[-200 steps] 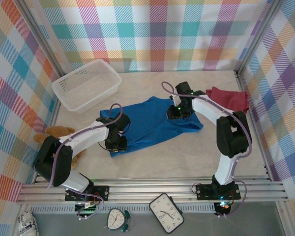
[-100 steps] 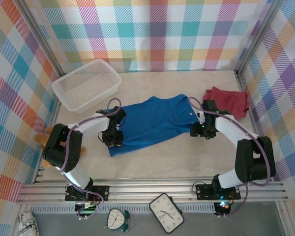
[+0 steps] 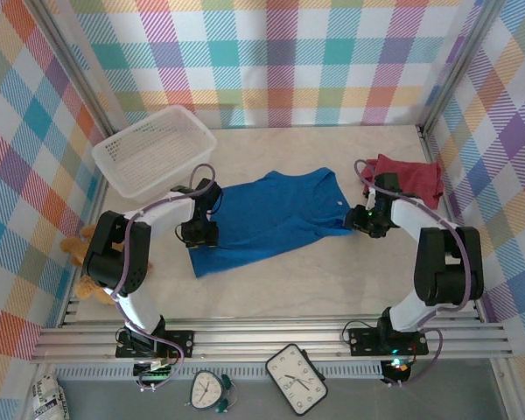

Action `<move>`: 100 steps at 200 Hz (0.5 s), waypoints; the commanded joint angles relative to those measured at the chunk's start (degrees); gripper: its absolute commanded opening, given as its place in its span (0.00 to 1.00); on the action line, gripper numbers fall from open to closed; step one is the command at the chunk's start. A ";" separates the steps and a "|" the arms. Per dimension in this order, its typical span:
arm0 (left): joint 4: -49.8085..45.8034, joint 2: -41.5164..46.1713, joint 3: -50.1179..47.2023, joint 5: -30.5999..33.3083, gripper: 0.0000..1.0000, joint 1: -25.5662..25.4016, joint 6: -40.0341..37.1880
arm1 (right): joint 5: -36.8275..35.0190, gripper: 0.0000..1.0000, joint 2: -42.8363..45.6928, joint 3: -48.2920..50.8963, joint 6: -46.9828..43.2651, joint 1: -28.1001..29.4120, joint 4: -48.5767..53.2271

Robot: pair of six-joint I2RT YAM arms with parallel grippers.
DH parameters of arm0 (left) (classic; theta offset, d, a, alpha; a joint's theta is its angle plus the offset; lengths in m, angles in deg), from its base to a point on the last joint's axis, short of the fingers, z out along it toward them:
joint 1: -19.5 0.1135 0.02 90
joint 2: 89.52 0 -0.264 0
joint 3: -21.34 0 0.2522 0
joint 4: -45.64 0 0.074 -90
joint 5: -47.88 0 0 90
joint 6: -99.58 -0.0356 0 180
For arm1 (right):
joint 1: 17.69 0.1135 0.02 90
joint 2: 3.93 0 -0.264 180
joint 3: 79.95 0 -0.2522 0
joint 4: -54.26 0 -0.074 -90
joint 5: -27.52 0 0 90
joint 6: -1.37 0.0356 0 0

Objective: Fold and stack the tank tops

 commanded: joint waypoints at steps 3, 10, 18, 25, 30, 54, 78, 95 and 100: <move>-2.33 2.78 0.32 -1.40 0.44 0.45 -0.93 | 0.96 0.46 -2.56 -2.43 -0.24 -0.25 -0.96; -2.36 3.64 -0.06 -2.17 0.44 0.45 -0.69 | 0.68 0.43 -3.31 -2.91 -0.70 -0.28 -0.56; -2.22 4.89 -0.77 -3.32 0.45 0.45 -0.34 | 0.67 0.39 -3.66 -3.42 -0.98 -0.22 -0.40; -2.02 6.01 -1.40 -4.65 0.45 0.37 0.09 | 0.81 0.34 -3.62 -3.66 -1.07 -0.24 -0.47; -1.79 6.76 -1.93 -5.74 0.45 0.32 0.44 | 0.70 0.30 -3.51 -3.91 -1.11 -0.26 -0.35; -0.68 9.61 -4.99 -9.97 0.46 -0.08 1.78 | 0.15 0.17 -3.35 -6.38 -1.75 -0.27 1.53; -0.58 9.49 -7.07 -9.72 0.46 -0.08 1.47 | 2.00 0.14 -4.58 -8.79 -1.09 -0.30 3.00; 0.12 9.04 -8.06 -9.88 0.45 -0.07 1.23 | 3.00 0.13 -7.19 -11.06 -1.44 -0.28 5.20; 0.33 8.88 -8.36 -9.75 0.45 -0.08 1.27 | 3.42 0.13 -8.03 -11.73 -1.50 -0.28 5.81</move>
